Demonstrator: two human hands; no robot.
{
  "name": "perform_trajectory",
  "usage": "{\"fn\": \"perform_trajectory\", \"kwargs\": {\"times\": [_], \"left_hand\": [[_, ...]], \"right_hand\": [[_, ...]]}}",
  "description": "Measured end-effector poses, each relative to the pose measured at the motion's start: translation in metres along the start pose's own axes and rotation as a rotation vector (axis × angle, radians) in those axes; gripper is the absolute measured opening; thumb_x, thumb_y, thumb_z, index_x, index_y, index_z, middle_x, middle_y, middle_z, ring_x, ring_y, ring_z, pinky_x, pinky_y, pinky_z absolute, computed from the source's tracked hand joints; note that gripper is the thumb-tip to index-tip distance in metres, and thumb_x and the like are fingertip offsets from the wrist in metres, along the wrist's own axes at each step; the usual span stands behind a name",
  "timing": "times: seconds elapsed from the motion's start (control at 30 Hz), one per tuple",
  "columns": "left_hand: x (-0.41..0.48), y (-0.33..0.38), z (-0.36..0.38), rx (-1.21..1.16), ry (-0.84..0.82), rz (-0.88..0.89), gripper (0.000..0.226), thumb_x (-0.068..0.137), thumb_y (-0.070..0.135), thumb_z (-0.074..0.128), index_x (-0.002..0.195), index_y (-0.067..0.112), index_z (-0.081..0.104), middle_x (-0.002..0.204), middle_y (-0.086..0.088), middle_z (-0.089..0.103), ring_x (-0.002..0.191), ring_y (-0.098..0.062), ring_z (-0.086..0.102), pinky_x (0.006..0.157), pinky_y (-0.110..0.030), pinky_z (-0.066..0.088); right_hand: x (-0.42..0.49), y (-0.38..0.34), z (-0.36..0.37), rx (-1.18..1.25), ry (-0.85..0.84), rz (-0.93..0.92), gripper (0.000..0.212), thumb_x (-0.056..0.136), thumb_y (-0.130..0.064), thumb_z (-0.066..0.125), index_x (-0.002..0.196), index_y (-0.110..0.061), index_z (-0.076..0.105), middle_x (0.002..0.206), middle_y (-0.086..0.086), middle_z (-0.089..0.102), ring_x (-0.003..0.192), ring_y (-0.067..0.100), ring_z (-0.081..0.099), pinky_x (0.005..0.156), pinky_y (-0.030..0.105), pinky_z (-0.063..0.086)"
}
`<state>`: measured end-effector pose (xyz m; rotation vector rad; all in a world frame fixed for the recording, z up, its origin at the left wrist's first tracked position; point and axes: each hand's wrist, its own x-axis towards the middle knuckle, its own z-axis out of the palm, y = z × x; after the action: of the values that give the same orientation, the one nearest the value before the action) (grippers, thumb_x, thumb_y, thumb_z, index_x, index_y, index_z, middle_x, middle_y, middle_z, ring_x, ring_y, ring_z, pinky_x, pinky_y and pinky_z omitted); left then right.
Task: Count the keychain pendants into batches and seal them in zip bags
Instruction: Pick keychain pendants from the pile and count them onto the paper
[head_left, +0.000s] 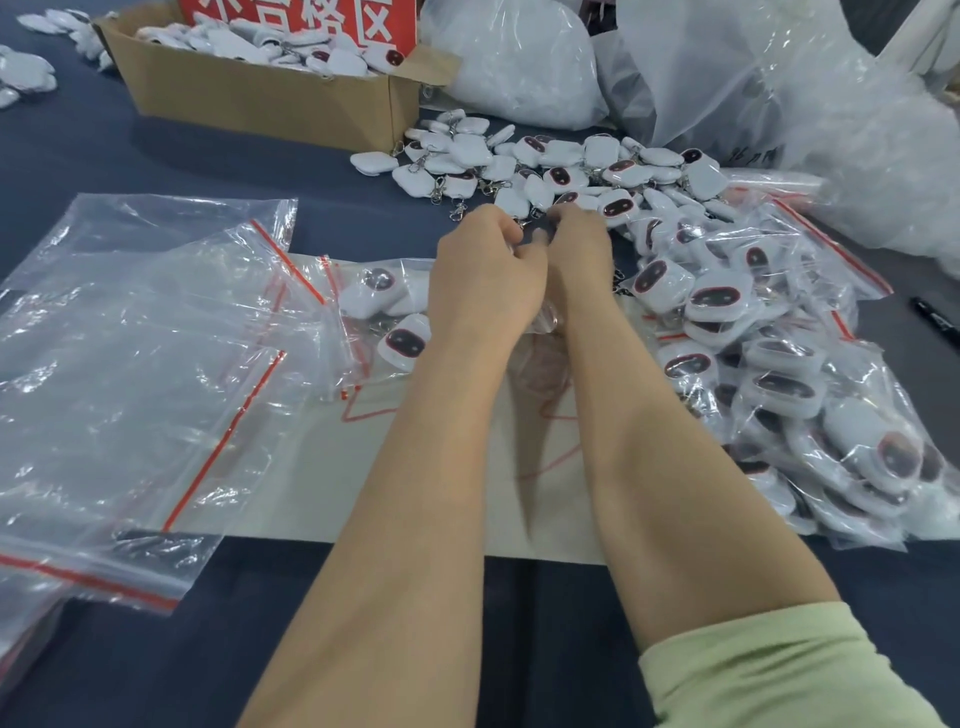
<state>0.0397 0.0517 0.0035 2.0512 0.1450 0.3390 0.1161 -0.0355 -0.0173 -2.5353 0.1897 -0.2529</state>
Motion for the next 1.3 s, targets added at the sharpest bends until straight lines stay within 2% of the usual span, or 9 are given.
{"fn": "perform_trajectory", "kwargs": {"times": [0.2,0.33,0.43,0.6,0.7,0.9,1.03,1.2,1.3], "left_hand": [[0.002,0.000,0.000,0.014,-0.005,-0.002,0.018,0.087,0.019,0.054,0.104,0.017,0.060,0.080,0.008,0.053,0.079,-0.016,0.052,0.069,-0.023,0.038],[0.002,-0.001,0.001,0.039,-0.012,0.005,0.019,0.088,0.020,0.054,0.106,0.017,0.060,0.074,0.013,0.048,0.077,-0.015,0.051,0.067,-0.021,0.035],[0.002,-0.001,0.001,0.027,-0.010,0.002,0.018,0.089,0.020,0.054,0.105,0.017,0.060,0.075,0.013,0.049,0.073,-0.012,0.051,0.065,-0.022,0.035],[0.002,0.000,0.001,0.031,-0.009,0.008,0.017,0.089,0.021,0.054,0.104,0.018,0.060,0.079,0.009,0.053,0.076,-0.014,0.052,0.066,-0.022,0.036],[0.002,0.000,0.001,0.026,-0.010,0.004,0.013,0.089,0.022,0.054,0.100,0.019,0.059,0.074,0.011,0.052,0.071,-0.012,0.053,0.060,-0.024,0.037],[0.002,-0.001,0.001,0.016,-0.014,-0.005,0.009,0.088,0.020,0.054,0.096,0.022,0.058,0.073,0.013,0.051,0.073,-0.013,0.054,0.066,-0.022,0.038],[0.003,-0.002,0.002,0.005,-0.016,-0.002,0.006,0.088,0.021,0.054,0.093,0.023,0.056,0.073,0.013,0.051,0.068,-0.007,0.052,0.059,-0.021,0.036],[0.004,-0.003,0.002,-0.005,-0.012,-0.001,0.006,0.087,0.021,0.054,0.091,0.024,0.057,0.074,0.013,0.053,0.065,0.001,0.049,0.052,-0.014,0.031],[0.004,-0.004,0.002,-0.009,-0.008,-0.001,0.006,0.087,0.020,0.054,0.091,0.024,0.057,0.074,0.014,0.053,0.064,0.004,0.048,0.051,-0.011,0.032]], "right_hand": [[-0.014,0.007,-0.013,0.497,0.250,0.066,0.031,0.095,-0.014,0.055,0.122,-0.004,0.046,0.106,0.005,0.053,0.096,0.017,0.052,0.076,0.017,0.035],[-0.024,0.005,-0.022,1.233,0.015,0.202,0.008,0.096,-0.003,0.049,0.095,-0.004,0.057,0.088,0.009,0.055,0.079,0.020,0.053,0.068,0.030,0.046],[-0.033,0.009,-0.019,1.538,-0.096,0.241,0.010,0.099,-0.001,0.046,0.102,-0.008,0.053,0.103,0.016,0.059,0.078,0.024,0.063,0.060,0.027,0.053],[-0.037,0.012,-0.013,1.525,-0.134,0.199,0.009,0.098,-0.005,0.050,0.092,-0.008,0.057,0.085,0.008,0.063,0.075,0.015,0.063,0.072,0.027,0.053],[-0.038,0.013,-0.013,1.415,-0.137,0.115,0.009,0.097,-0.005,0.053,0.090,-0.007,0.059,0.082,0.007,0.064,0.072,0.013,0.064,0.065,0.024,0.053],[-0.040,0.010,-0.013,1.412,-0.160,0.092,0.006,0.096,-0.004,0.053,0.093,-0.005,0.059,0.086,0.010,0.064,0.076,0.018,0.063,0.074,0.030,0.054],[-0.042,0.007,-0.014,1.428,-0.169,0.192,0.027,0.101,-0.009,0.044,0.120,0.008,0.054,0.099,0.017,0.061,0.078,0.022,0.061,0.066,0.027,0.052],[-0.043,0.008,-0.017,1.401,-0.212,0.094,0.018,0.102,-0.010,0.043,0.104,-0.001,0.059,0.090,0.011,0.065,0.074,0.016,0.066,0.067,0.027,0.054],[-0.044,0.008,-0.018,1.397,-0.217,0.114,0.025,0.101,-0.009,0.044,0.116,0.006,0.057,0.101,0.017,0.064,0.079,0.021,0.064,0.066,0.027,0.054]]}}
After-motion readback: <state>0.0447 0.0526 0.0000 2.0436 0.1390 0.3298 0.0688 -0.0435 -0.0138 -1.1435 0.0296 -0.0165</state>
